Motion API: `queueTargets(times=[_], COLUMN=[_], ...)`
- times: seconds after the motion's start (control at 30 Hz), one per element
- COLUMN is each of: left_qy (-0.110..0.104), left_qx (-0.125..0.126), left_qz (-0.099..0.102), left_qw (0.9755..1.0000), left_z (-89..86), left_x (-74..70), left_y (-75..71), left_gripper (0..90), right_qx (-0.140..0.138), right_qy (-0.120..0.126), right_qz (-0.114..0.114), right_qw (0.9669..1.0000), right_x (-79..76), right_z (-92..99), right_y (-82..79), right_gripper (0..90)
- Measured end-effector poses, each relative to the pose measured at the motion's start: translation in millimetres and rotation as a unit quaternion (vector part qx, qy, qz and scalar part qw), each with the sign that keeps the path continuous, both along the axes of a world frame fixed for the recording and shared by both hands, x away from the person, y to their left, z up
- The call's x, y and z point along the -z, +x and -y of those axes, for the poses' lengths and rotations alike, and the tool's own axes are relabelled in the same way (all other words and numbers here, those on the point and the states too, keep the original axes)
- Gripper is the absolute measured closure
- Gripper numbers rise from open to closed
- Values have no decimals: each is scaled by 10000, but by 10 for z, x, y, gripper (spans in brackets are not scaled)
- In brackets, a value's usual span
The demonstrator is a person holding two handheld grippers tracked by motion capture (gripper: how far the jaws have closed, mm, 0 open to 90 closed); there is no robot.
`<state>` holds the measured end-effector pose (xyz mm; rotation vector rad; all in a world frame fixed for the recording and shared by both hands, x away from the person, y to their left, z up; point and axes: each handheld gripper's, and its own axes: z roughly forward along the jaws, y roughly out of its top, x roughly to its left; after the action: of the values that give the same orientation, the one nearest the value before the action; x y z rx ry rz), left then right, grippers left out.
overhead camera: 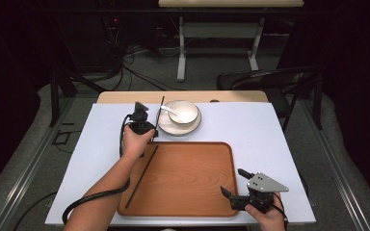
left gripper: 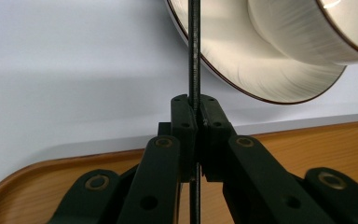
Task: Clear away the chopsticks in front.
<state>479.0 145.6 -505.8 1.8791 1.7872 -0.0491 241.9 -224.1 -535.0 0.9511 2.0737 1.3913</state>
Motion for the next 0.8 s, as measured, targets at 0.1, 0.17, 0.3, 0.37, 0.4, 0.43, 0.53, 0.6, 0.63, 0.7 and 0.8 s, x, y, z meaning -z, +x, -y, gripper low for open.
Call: queueTargets(times=[0.1, 0.17, 0.3, 0.37, 0.4, 0.43, 0.53, 0.6, 0.63, 0.7, 0.8], left_qy=[-83, -127, -175, -194, -217, -211, -246, -302, -334, -371, -396], left_qx=[7, 21, 107, 144, 170, 193, 226, 252, 274, 297, 338], left_qz=[102, 149, 261, 306, 326, 347, 395, 431, 486, 524, 567], left_qw=[9999, 9998, 9995, 9992, 9991, 9990, 9987, 9983, 9979, 9975, 9970], left_z=[-103, -153, -258, -311, -339, -364, -419, -476, -529, -585, -676], left_x=[-82, -119, -194, -232, -249, -267, -303, -340, -379, -414, -444], left_y=[-84, -134, -256, -321, -357, -395, -477, -557, -640, -725, -851], left_gripper=[864, 864, 864, 864, 864, 864, 864, 864, 864, 864, 864], right_qx=[20, 17, -1, 9, 11, 13, 1, -2, 4, -1, 3], right_qy=[14, 16, -3, 3, 12, 6, -11, -17, -9, -10, -14], right_qz=[-5, 7, 3, -2, -1, -2, 9, -3, 0, -3, 2], right_qw=[10000, 10000, 10000, 10000, 10000, 10000, 10000, 10000, 10000, 10000, 10000], right_x=[-1, -1, -1, -1, 0, -1, -4, -4, -2, -2, -3], right_z=[1, 5, -1, 1, 1, 1, -3, -6, -11, -11, -11], right_y=[-10, -3, -5, -5, -3, -2, -5, -7, -4, -3, -3], right_gripper=[145, 145, 145, 145, 145, 146, 145, 145, 145, 145, 145])
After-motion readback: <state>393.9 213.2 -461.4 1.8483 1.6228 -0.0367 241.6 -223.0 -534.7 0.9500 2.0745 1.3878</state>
